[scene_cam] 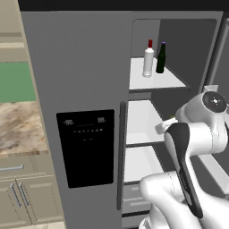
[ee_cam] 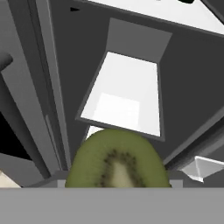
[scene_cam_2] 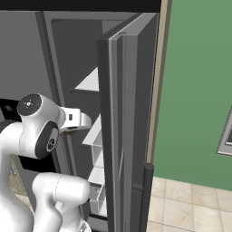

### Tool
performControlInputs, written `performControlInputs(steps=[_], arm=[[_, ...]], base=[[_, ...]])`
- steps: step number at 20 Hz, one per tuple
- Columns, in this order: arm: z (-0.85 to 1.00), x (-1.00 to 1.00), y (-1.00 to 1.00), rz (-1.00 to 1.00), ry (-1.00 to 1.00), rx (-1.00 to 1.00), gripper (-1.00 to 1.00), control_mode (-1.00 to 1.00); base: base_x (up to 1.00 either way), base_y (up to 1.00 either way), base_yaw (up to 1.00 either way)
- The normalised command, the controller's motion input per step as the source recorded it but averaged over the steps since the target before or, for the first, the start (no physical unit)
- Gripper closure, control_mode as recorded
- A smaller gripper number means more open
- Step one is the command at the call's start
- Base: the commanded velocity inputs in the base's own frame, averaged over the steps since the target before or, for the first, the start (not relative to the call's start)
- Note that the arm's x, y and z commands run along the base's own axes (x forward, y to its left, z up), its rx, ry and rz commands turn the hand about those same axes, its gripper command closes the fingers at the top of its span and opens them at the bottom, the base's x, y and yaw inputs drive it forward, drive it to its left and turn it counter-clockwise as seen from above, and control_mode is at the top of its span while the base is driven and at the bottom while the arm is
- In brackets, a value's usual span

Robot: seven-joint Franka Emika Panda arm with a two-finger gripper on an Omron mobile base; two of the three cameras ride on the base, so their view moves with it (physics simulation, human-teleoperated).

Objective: Place the beer and liquor on the top shelf of the fridge to keep them out of children's reach, and place the kiwi on lower shelves for easy access.

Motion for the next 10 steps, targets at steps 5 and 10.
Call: performControlInputs(steps=[5,10], arm=[[-0.51,0.59,-0.06,0.0,0.0,0.0,1.0,-1.0],[-0.48,0.54,-0.1,0.0,0.0,0.0,1.0,-1.0]], base=[[0.0,0.0,0.0],[0.0,0.0,0.0]])
